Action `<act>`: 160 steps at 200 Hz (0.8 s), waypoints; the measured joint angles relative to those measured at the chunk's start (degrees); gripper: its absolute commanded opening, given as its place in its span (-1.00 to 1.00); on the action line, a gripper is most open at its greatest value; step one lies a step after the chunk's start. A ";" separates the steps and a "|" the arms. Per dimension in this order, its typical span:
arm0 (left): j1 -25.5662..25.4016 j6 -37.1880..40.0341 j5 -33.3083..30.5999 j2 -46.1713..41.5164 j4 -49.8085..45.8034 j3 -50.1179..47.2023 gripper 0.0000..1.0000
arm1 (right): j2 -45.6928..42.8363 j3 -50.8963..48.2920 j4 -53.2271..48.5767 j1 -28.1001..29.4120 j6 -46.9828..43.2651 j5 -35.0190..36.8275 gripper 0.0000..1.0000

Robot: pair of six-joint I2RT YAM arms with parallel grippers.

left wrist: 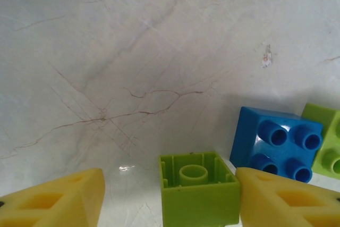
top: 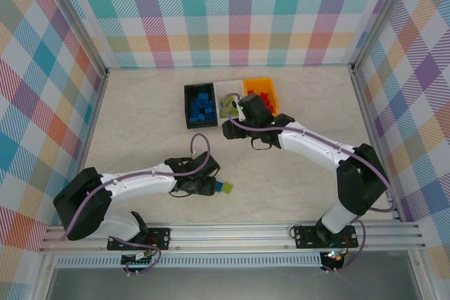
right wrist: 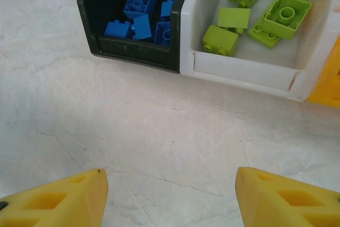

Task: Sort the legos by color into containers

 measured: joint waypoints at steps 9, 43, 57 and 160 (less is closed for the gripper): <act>-0.15 0.31 0.04 0.61 0.04 0.31 0.12 | -0.50 0.00 0.35 -0.11 0.00 0.15 0.29; -0.42 0.39 0.00 2.25 0.15 0.79 -0.19 | -2.56 0.00 1.29 -0.76 0.02 0.68 0.29; -0.42 0.22 -0.22 2.27 0.11 0.83 -0.23 | -2.75 -0.02 1.46 -1.18 0.17 0.72 0.29; 9.18 6.40 -7.17 14.38 -1.18 36.52 -0.29 | -14.12 -14.56 1.62 -4.37 3.13 3.61 0.30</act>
